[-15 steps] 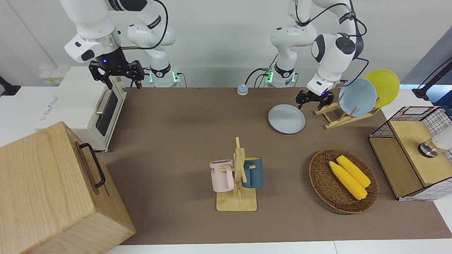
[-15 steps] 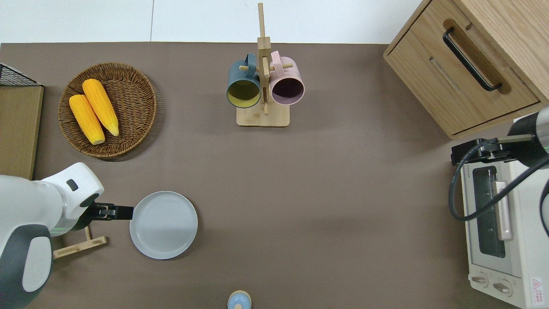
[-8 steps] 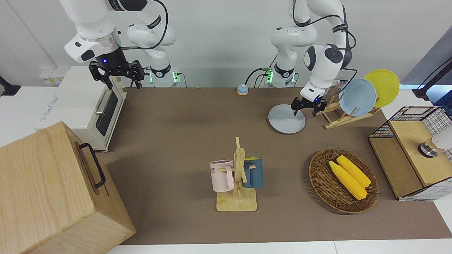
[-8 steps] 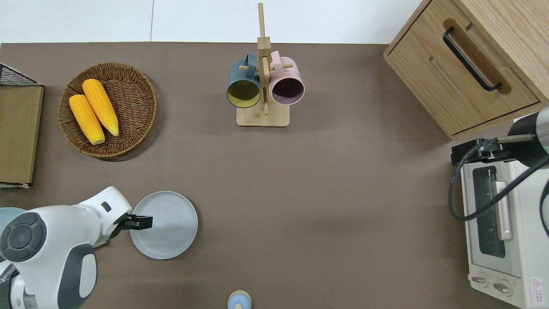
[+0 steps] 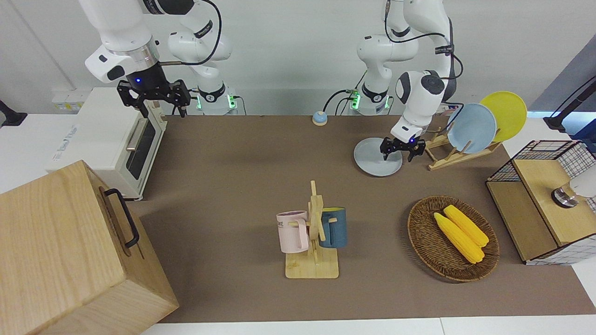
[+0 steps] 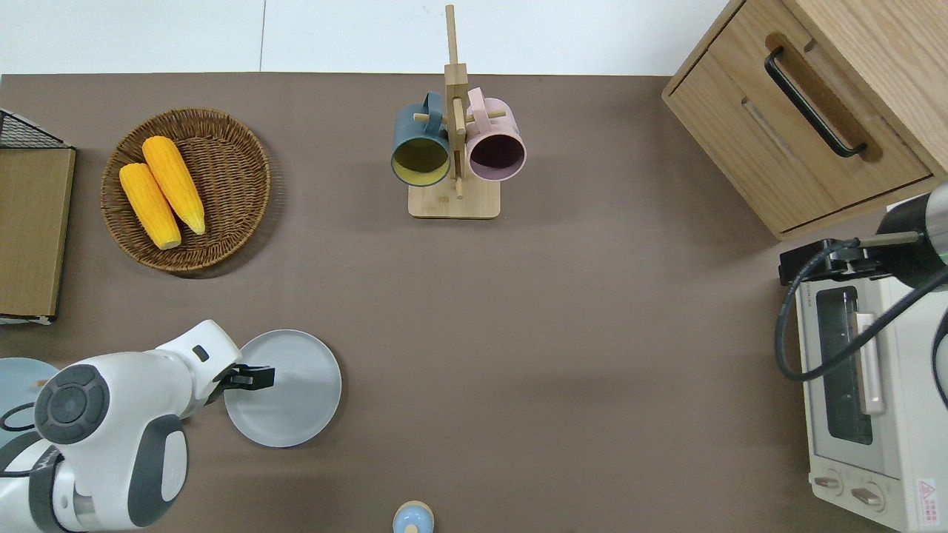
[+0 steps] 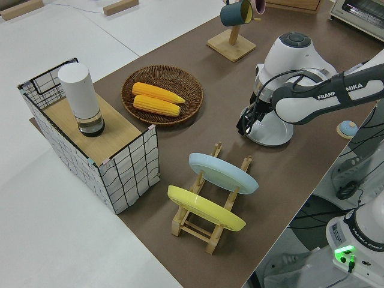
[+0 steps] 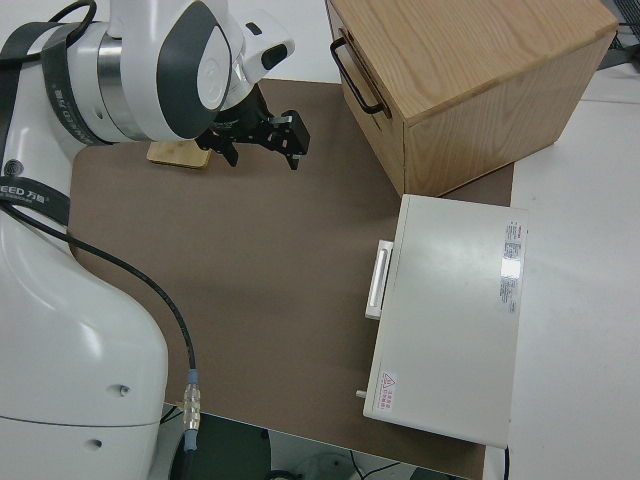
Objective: Pick gray plate from table and place it on lower plate rack with left arm
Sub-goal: 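Move the left gripper toward the gray plate's rim nearest the robot, then close the left gripper on the gray plate's rim and lift it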
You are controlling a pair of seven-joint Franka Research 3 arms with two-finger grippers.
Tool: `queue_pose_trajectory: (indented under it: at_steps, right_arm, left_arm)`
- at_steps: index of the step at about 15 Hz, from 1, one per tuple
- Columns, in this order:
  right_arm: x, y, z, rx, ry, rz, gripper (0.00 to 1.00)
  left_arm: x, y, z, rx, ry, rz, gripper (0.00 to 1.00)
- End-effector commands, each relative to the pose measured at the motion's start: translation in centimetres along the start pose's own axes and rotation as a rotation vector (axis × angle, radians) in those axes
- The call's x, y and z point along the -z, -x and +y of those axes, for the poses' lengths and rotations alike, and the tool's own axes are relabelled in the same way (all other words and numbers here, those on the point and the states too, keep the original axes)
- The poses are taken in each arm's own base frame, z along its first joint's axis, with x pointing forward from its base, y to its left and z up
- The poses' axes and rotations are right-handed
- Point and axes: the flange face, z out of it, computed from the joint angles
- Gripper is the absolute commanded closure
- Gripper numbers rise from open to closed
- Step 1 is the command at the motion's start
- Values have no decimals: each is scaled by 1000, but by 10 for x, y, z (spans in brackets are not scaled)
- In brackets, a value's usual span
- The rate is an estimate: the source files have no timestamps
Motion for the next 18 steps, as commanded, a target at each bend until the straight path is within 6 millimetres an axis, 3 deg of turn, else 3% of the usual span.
queue_pose_trajectory:
  at_steps: [1, 4, 5, 8, 11, 18]
  right_arm:
    - [3, 0, -1, -2, -3, 5, 17]
    - [3, 0, -1, -2, -3, 5, 17]
    - [3, 0, -1, -2, -3, 5, 17]
    - [3, 0, -1, -2, -3, 5, 17]
    - [3, 0, -1, -2, -3, 5, 17]
    - [3, 0, -1, -2, -3, 3, 17]
  left_arm:
    - [-14, 2, 4, 4, -3, 13, 2]
    - [-19, 2, 10, 5, -2, 14, 15]
    - [-20, 2, 12, 3, -1, 14, 100]
    - [-19, 2, 12, 14, -1, 14, 591]
    - [-17, 2, 12, 15, -2, 17, 995]
    - [-16, 2, 12, 11, -2, 15, 1000]
